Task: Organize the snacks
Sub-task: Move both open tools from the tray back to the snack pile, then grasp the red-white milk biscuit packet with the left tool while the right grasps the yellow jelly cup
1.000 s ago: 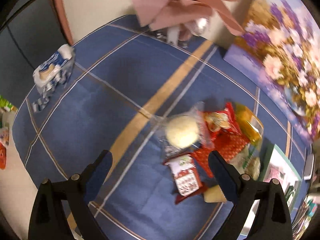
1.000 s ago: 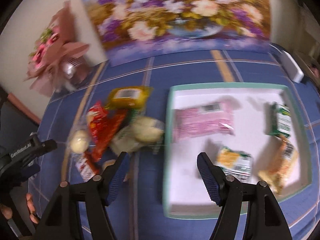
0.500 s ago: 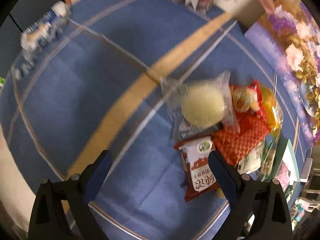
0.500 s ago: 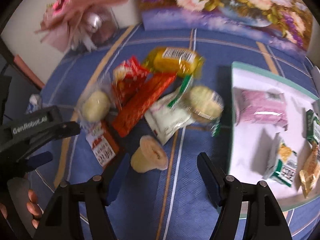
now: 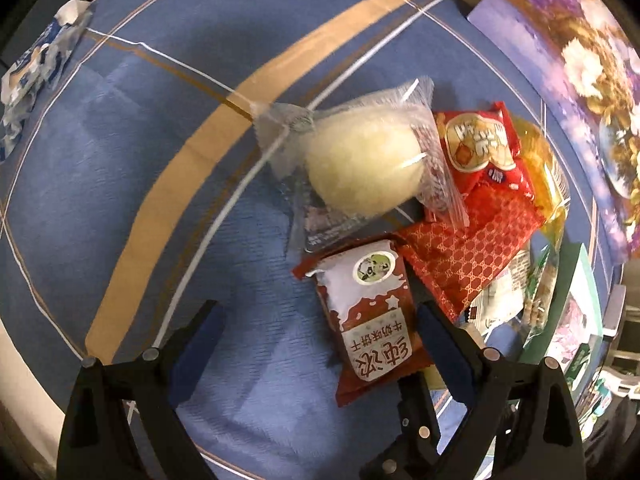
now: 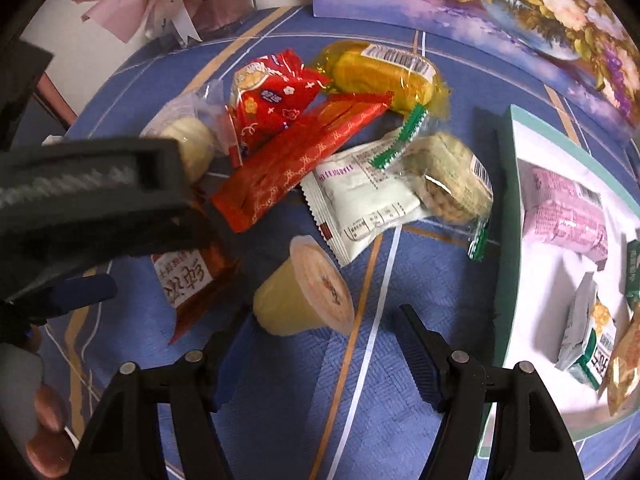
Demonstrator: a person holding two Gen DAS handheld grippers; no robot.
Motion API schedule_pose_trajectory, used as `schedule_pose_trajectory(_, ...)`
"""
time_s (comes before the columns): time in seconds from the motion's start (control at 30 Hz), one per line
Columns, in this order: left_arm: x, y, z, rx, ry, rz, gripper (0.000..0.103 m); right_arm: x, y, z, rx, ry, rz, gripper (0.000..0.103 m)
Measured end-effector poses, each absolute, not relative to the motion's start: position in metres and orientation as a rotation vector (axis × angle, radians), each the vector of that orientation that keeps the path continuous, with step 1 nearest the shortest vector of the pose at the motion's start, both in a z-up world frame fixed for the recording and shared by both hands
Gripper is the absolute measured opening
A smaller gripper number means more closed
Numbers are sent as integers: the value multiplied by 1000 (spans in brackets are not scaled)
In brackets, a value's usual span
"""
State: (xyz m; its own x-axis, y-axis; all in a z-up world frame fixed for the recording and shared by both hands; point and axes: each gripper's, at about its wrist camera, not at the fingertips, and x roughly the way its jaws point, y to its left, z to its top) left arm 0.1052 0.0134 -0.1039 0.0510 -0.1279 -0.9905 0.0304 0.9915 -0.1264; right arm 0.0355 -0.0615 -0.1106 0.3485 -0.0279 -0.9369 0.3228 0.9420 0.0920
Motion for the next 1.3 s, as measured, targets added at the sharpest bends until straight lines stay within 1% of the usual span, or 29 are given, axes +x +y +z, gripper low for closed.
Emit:
schedule_pose_trajectory(0.13,108,7,-108,-79,1516,-119,97,40,-62,-111,284,1186,-230,72)
schedule_pose_trajectory(0.23,104,8,-115,-86,1513,-117,97,42,-70,-108,319,1169,-228,63)
schedule_pose_trajectory(0.27,104,8,-116,-86,1512,-115,97,41,-74,-108,331,1164,-227,58)
schedule_pose_trajectory(0.4,104,7,-119,-84,1508,-115,95,41,-86,-109,389,1155,-225,54)
schedule_pose_trajectory(0.43,103,8,-119,-84,1509,-116,90,41,-89,-110,400,1151,-224,53)
schedule_pose_trajectory(0.5,103,6,-122,-62,1506,-103,86,41,-97,-110,433,1142,-222,51)
schedule_pose_trajectory(0.67,103,-1,-123,-26,1485,-84,70,36,-110,-109,524,1121,-207,51)
schedule_pose_trajectory(0.73,103,-2,-123,-13,1475,-73,59,35,-110,-108,532,1119,-211,49)
schedule_pose_trajectory(0.77,103,-3,-122,-8,1470,-68,57,36,-112,-108,538,1117,-211,49)
schedule_pose_trajectory(0.83,102,-4,-122,-3,1458,-61,43,35,-110,-108,543,1115,-209,49)
schedule_pose_trajectory(1.07,97,-2,-117,-23,1446,-64,41,21,-121,-100,568,1097,-226,49)
schedule_pose_trajectory(1.3,89,4,-86,-50,1394,-112,41,16,-128,-80,595,1041,-229,49)
